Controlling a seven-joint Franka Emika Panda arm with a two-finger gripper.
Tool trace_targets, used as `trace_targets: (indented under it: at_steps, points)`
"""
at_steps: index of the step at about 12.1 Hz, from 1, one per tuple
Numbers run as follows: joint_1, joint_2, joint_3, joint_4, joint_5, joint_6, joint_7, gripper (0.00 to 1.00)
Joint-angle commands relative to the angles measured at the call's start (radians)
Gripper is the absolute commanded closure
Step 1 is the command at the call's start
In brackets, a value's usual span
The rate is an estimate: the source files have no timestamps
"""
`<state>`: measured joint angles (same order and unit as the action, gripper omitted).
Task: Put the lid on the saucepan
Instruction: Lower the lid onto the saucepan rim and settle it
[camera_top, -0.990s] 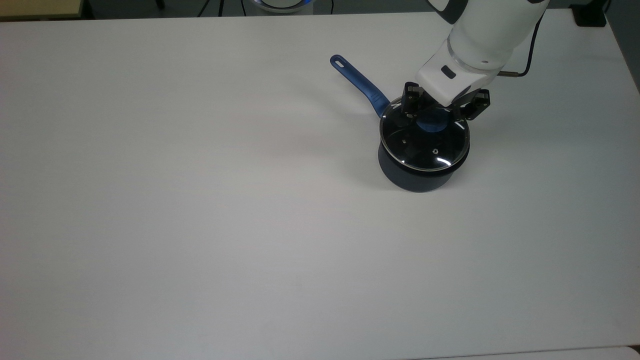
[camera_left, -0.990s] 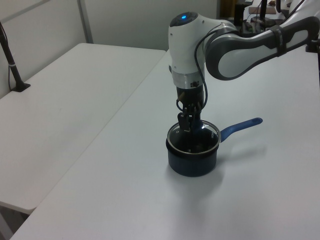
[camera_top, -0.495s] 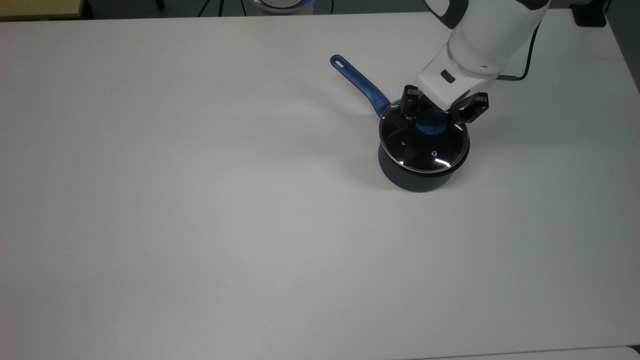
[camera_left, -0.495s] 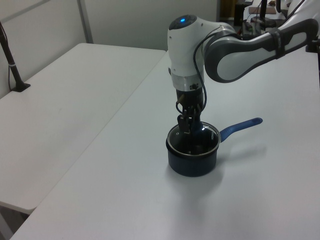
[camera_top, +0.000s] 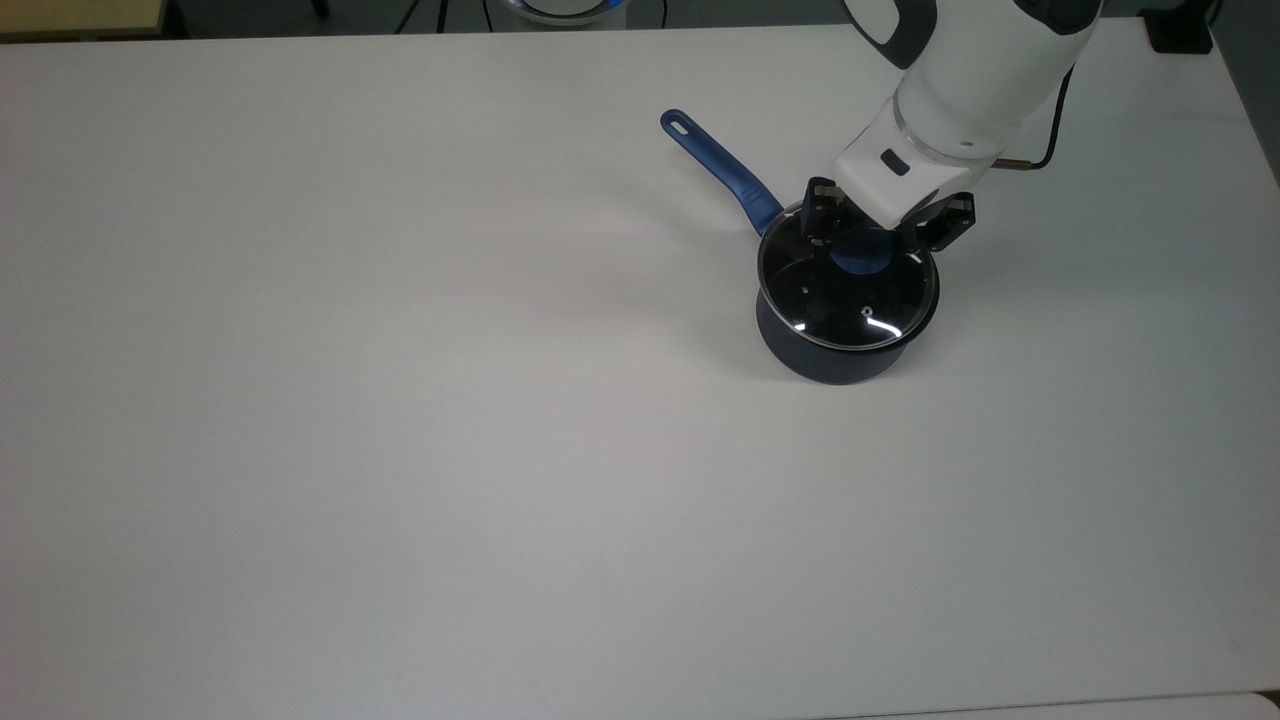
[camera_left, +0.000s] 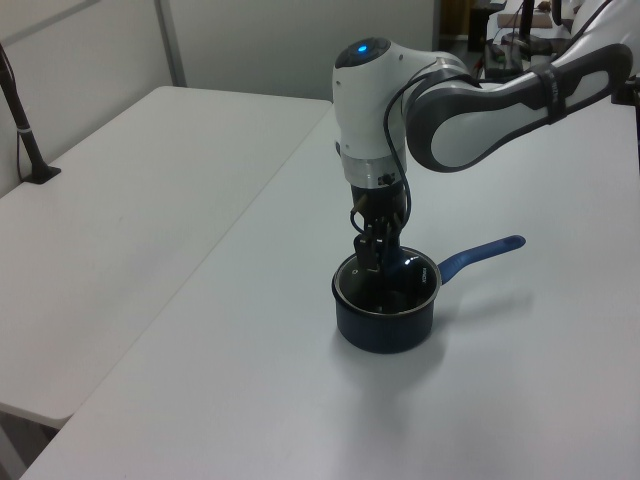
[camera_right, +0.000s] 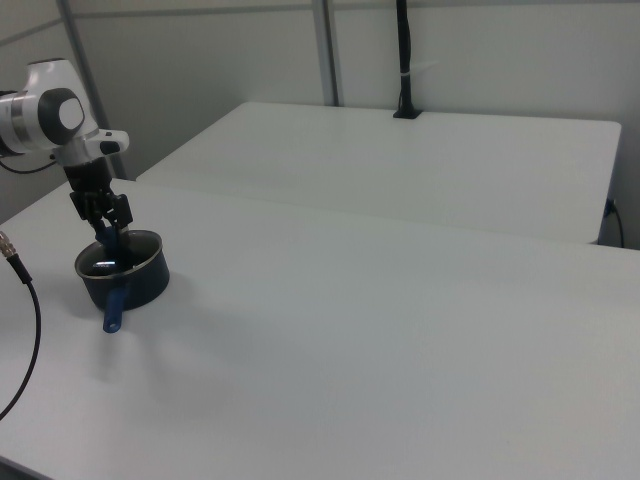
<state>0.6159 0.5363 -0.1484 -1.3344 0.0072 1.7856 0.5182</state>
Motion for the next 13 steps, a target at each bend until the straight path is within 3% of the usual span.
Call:
trace_targets:
  at_steps: [1,5,6,8,13]
  points:
    - [0.008,0.021,-0.008,0.015,0.005,0.014,0.014,0.39]
    - [0.007,0.03,-0.008,0.012,0.007,0.037,0.028,0.35]
    - [0.007,0.03,-0.008,0.012,0.007,0.037,0.025,0.29]
    - [0.005,0.028,-0.008,0.011,0.005,0.035,0.017,0.0]
    - [-0.004,-0.019,-0.022,0.012,0.014,0.011,-0.032,0.0]
